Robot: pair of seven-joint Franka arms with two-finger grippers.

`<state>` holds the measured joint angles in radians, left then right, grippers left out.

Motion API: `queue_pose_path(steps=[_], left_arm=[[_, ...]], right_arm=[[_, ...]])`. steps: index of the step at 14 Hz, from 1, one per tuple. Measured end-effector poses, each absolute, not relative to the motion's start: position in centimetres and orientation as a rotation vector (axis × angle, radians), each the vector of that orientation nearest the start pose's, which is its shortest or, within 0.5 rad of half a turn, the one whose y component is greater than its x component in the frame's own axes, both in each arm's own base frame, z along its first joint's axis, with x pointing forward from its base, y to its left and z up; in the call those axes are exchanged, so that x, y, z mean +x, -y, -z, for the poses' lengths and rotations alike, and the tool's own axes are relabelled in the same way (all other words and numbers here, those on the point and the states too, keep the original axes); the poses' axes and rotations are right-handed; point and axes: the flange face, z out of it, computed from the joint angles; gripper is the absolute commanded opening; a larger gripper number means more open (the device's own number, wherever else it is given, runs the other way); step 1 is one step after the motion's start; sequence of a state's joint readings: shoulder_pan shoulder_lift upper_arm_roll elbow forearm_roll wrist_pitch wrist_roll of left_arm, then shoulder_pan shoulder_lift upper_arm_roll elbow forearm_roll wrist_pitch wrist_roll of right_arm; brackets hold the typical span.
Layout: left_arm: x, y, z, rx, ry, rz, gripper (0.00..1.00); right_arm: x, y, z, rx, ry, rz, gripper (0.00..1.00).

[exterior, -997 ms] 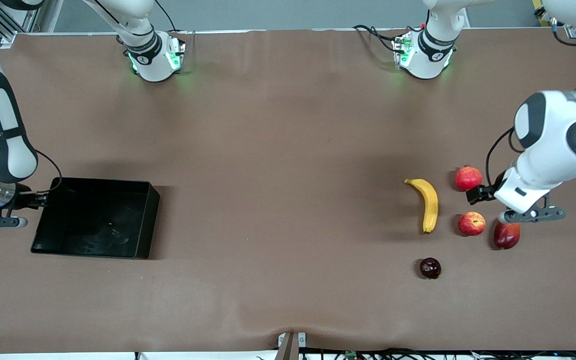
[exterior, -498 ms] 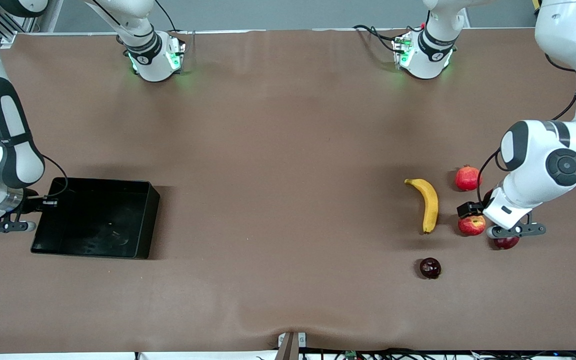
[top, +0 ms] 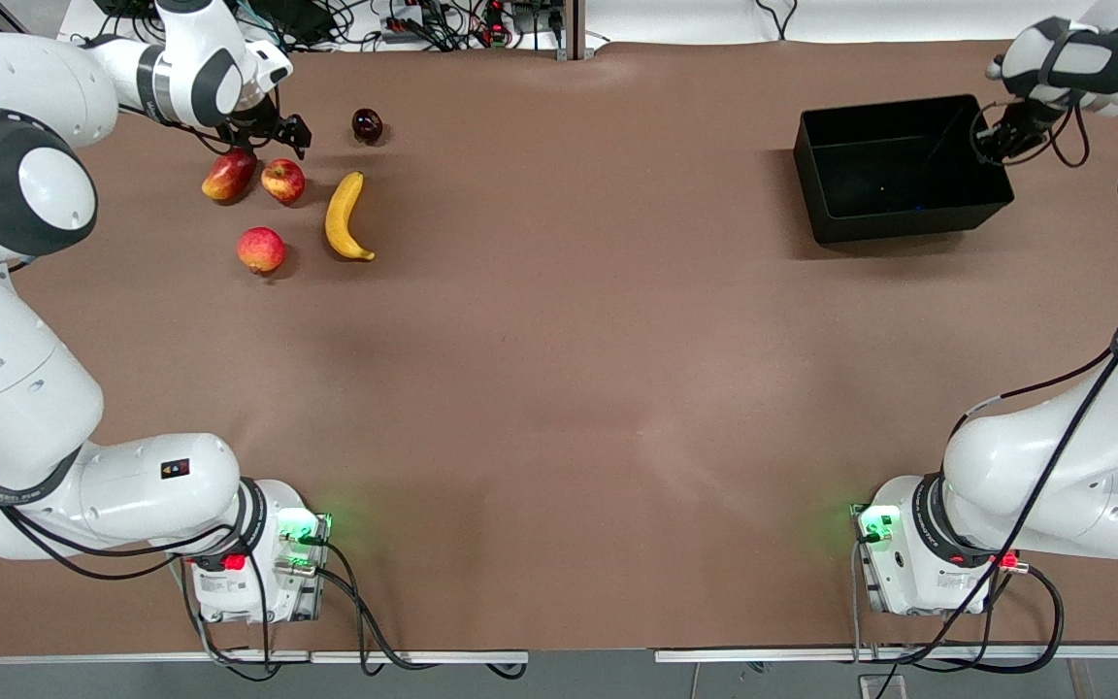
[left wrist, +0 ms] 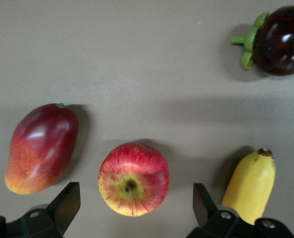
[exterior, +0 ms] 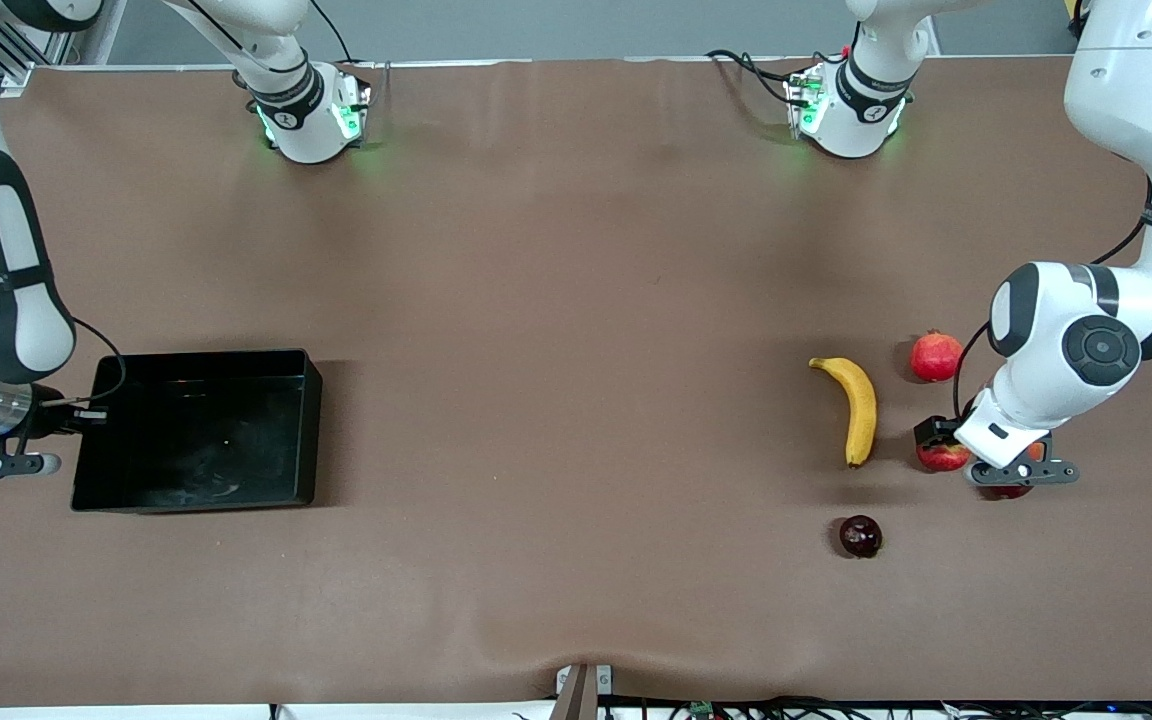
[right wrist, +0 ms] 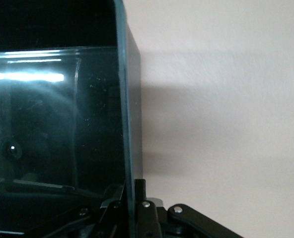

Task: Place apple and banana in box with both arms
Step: 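Grasp the red apple with the left gripper while the right gripper reaches the box, then push the box with the right gripper while the left gripper lifts the apple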

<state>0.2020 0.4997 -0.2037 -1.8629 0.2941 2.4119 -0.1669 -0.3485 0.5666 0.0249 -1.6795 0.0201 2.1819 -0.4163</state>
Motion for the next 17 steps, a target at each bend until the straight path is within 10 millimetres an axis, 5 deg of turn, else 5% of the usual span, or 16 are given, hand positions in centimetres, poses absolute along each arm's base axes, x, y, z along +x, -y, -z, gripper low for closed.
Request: queue_pose_path(steps=[5,9,14,17], left_arm=[[64.7,-0.8,-23.5,-3.049,-0.047,0.113,1.00],[64.6,-2.2,-22.6,-3.010,-0.085,0.101,1.00],[64.5,-3.2,-21.4,-3.015,-0.074,0.101,1.00],[64.5,-3.1,-20.8,-3.021,-0.078,0.106,0.95]], right_arm=[[66.0,14.9,-32.5,-3.037,0.215,-0.036,0.00],[66.8,8.2,-32.8,-2.989,0.120,-0.078,0.00],[67.2,-5.2,-33.1,-3.000,-0.036,-0.126,0.00],[65.8,-14.9,-33.2,-3.007,0.031,-0.144,0.00]])
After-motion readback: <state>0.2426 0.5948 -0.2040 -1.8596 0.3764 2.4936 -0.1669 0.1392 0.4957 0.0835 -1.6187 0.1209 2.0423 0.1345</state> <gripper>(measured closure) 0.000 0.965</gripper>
